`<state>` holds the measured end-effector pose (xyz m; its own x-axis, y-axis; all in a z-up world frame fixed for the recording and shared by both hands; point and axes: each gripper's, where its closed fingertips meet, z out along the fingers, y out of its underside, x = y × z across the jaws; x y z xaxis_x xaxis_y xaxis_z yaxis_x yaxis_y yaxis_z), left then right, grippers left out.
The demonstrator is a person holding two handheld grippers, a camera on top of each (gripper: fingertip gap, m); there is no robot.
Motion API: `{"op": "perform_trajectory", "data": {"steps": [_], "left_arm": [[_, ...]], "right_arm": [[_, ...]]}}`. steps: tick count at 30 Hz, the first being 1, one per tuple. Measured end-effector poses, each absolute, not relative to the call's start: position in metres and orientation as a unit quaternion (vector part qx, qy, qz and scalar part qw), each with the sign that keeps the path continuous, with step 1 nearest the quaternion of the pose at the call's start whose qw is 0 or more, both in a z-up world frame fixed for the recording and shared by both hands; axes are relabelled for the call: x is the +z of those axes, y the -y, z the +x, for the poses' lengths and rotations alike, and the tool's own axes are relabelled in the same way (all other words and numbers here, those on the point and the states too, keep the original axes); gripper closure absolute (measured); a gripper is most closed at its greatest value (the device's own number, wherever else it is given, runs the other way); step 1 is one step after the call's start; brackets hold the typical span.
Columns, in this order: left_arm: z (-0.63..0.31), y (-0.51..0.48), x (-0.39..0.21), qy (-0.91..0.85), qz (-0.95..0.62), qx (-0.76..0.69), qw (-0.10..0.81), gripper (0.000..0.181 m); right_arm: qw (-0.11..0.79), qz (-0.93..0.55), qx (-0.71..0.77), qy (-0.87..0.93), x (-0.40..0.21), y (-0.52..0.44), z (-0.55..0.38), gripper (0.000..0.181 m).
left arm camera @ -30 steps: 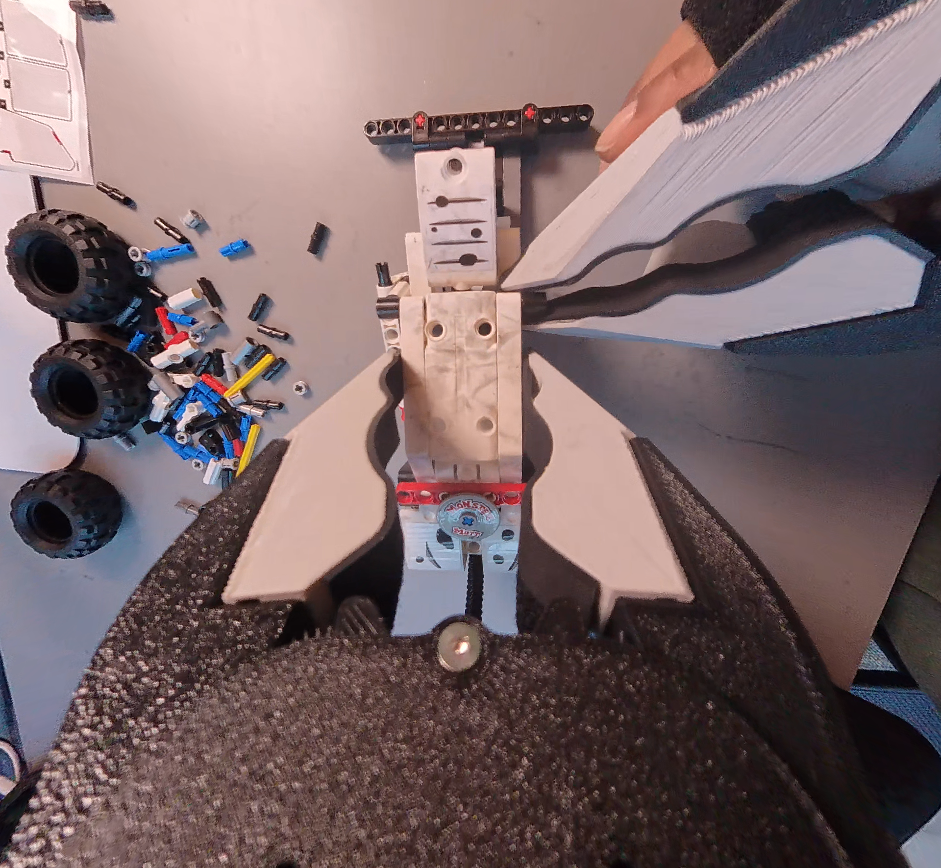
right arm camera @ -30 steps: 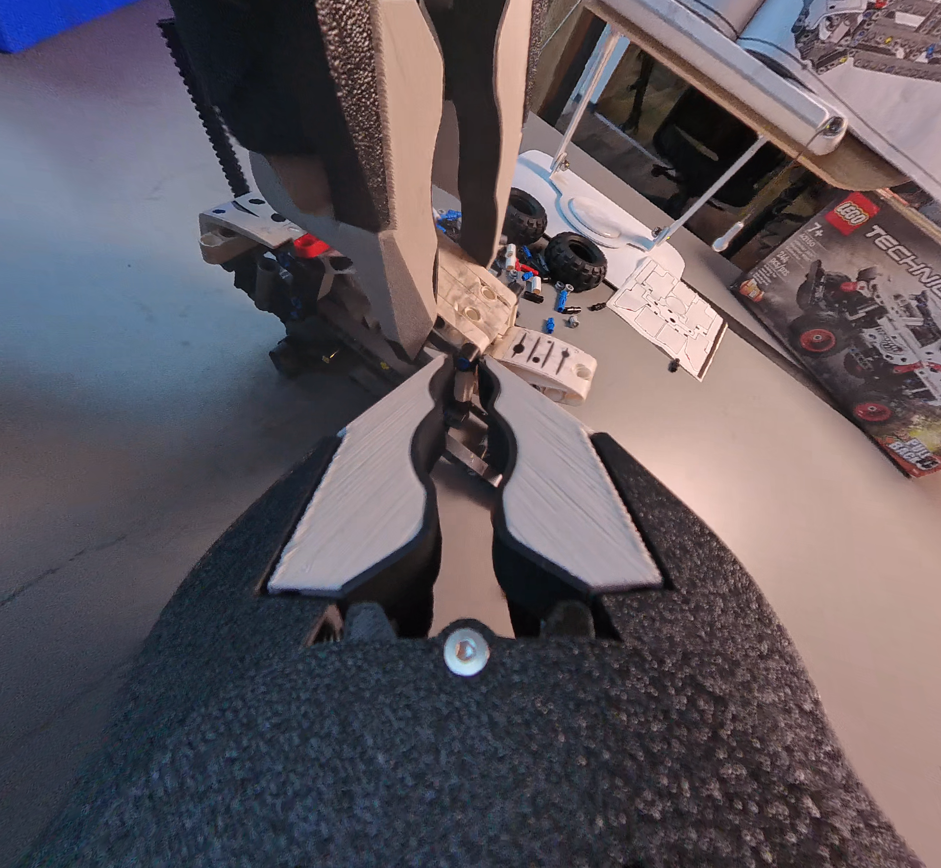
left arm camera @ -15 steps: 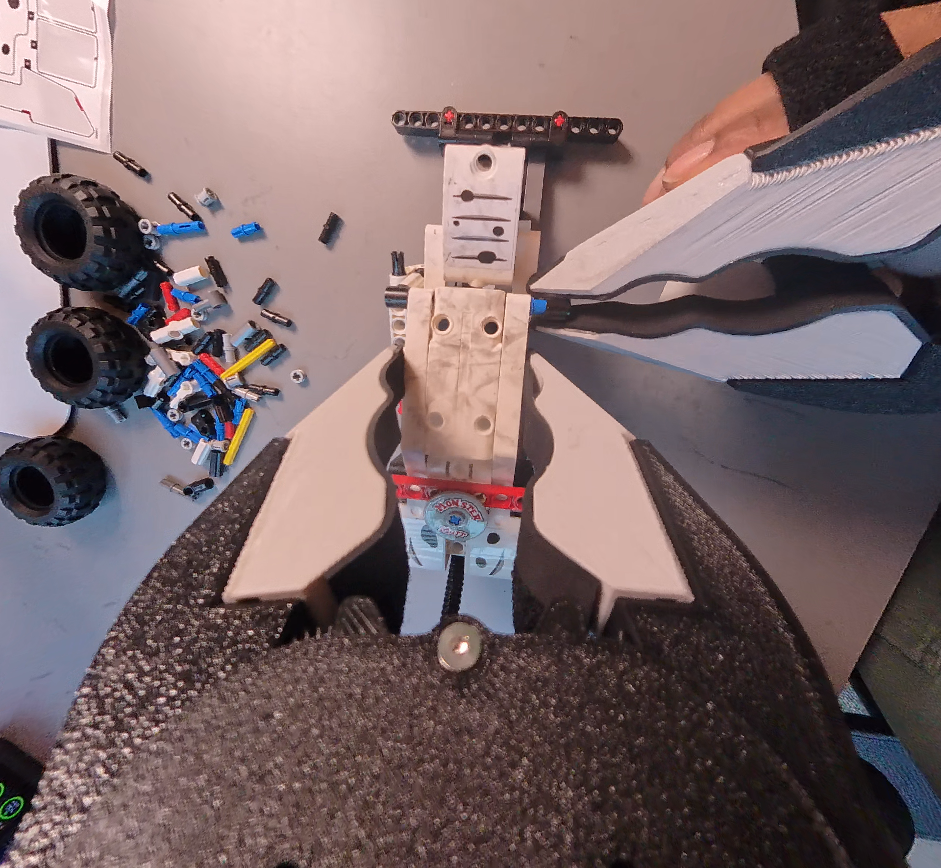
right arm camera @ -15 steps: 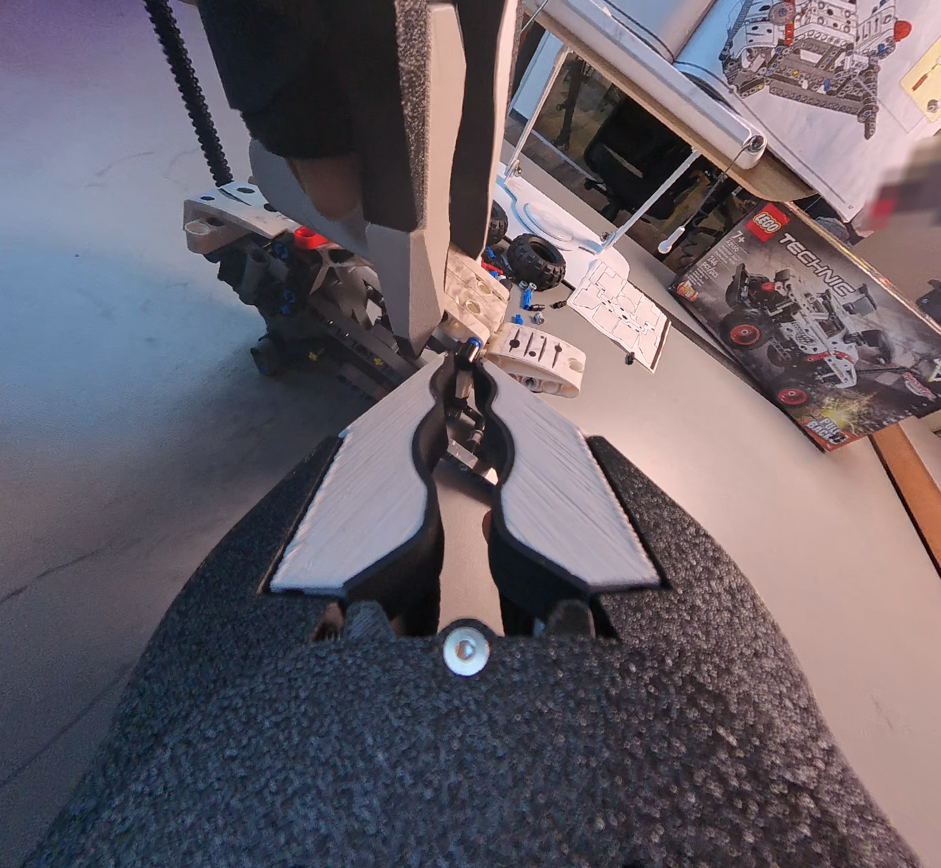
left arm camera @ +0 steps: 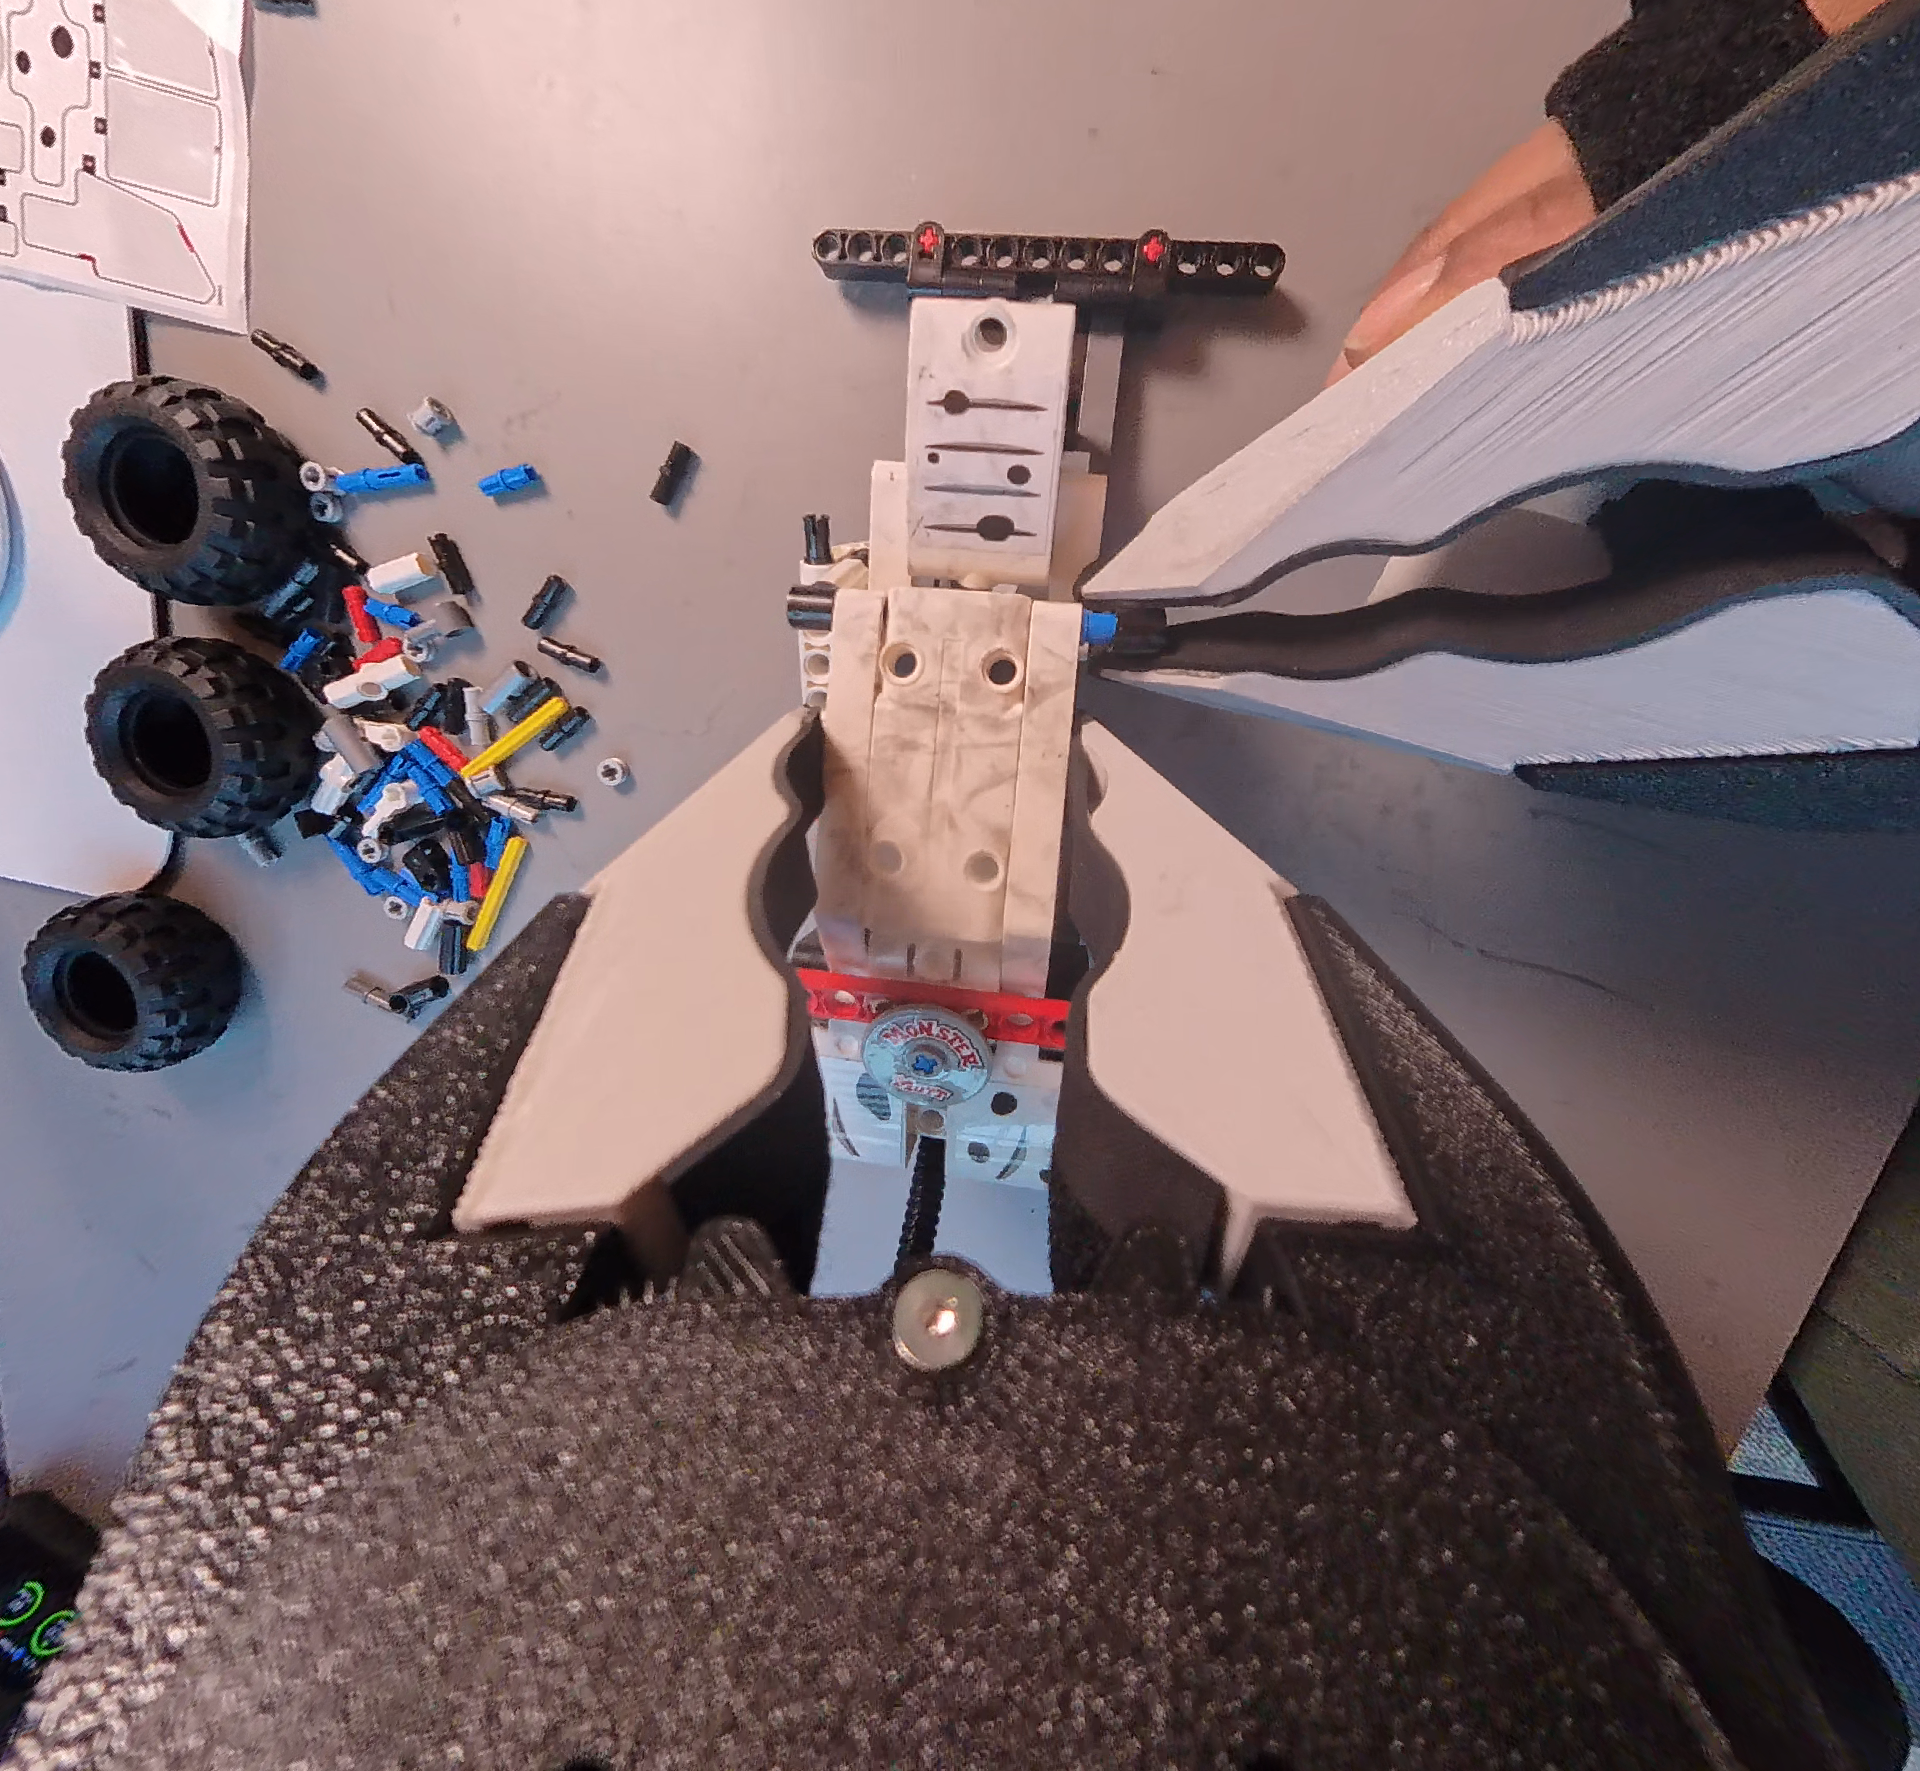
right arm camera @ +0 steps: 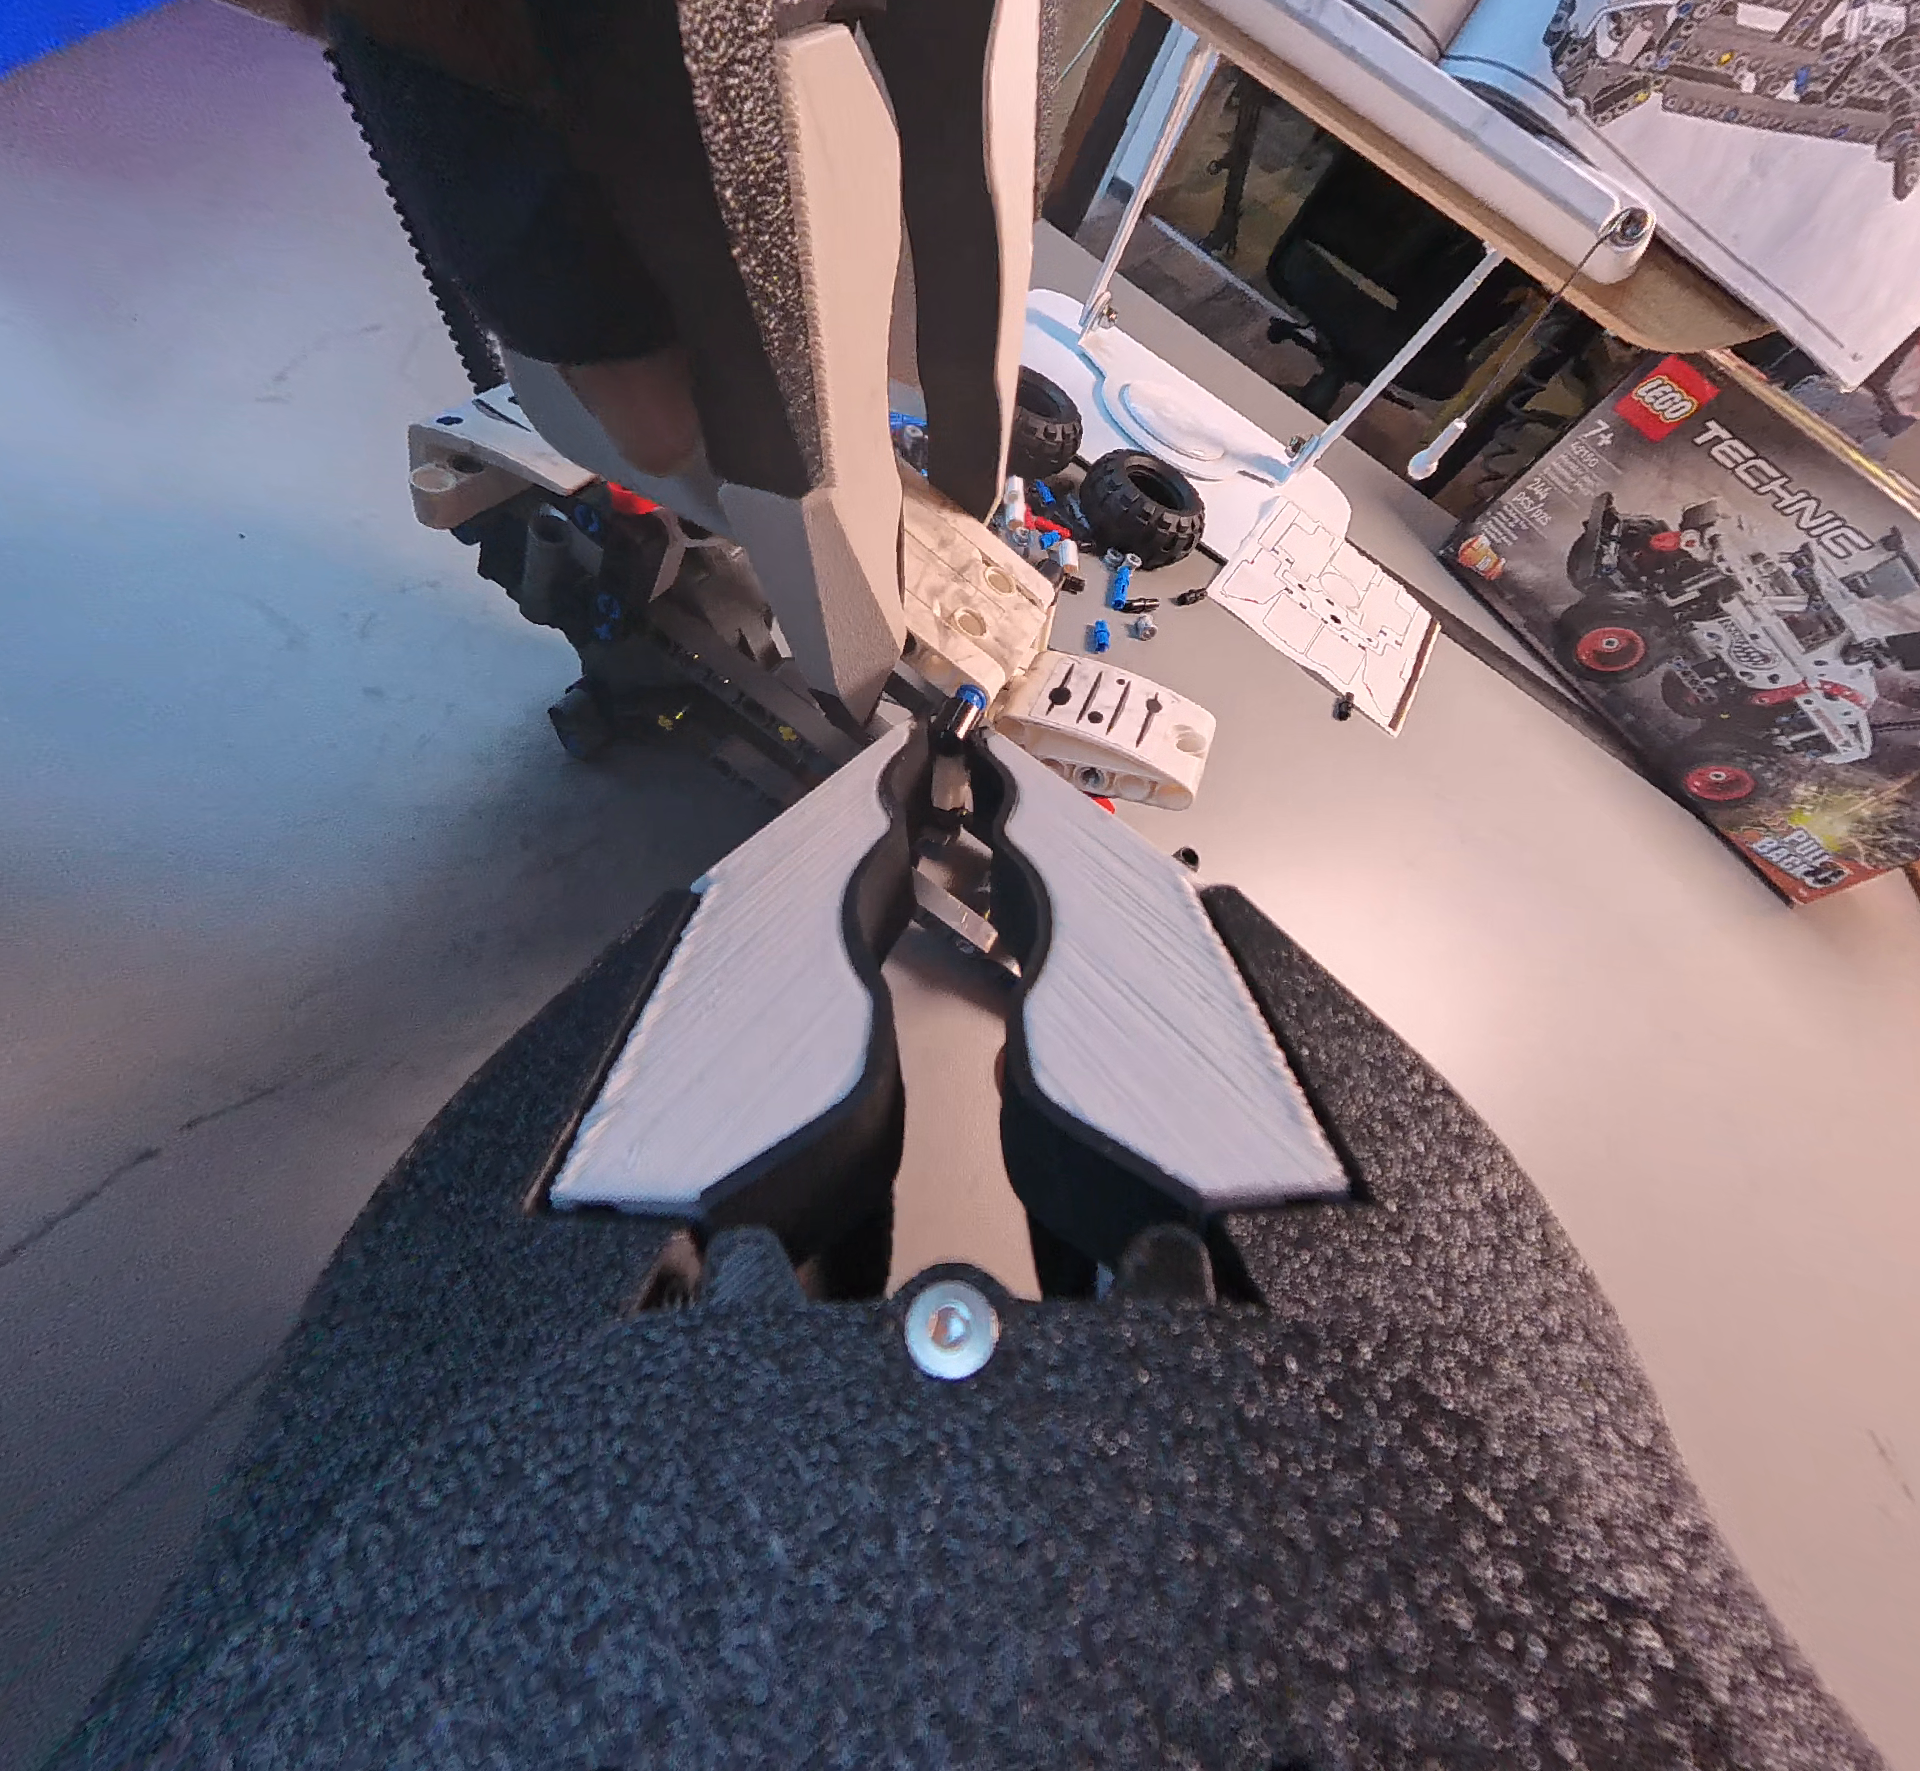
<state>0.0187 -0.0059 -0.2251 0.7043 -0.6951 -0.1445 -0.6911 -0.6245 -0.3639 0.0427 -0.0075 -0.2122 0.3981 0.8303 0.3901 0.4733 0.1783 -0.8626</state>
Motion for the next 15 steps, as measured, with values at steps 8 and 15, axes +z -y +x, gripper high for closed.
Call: {"op": "perform_trajectory", "data": {"steps": [8,15], "left_arm": [[0.026,0.011,-0.231,-0.411,-0.896,-0.026,0.167,0.108],[0.025,0.003,-0.244,-0.431,-0.892,0.006,0.14,0.119]], "right_arm": [[0.592,-0.602,0.151,0.514,-0.198,0.016,0.052,0.169],[0.543,-0.634,0.127,0.535,-0.218,0.008,0.054,0.171]]}}
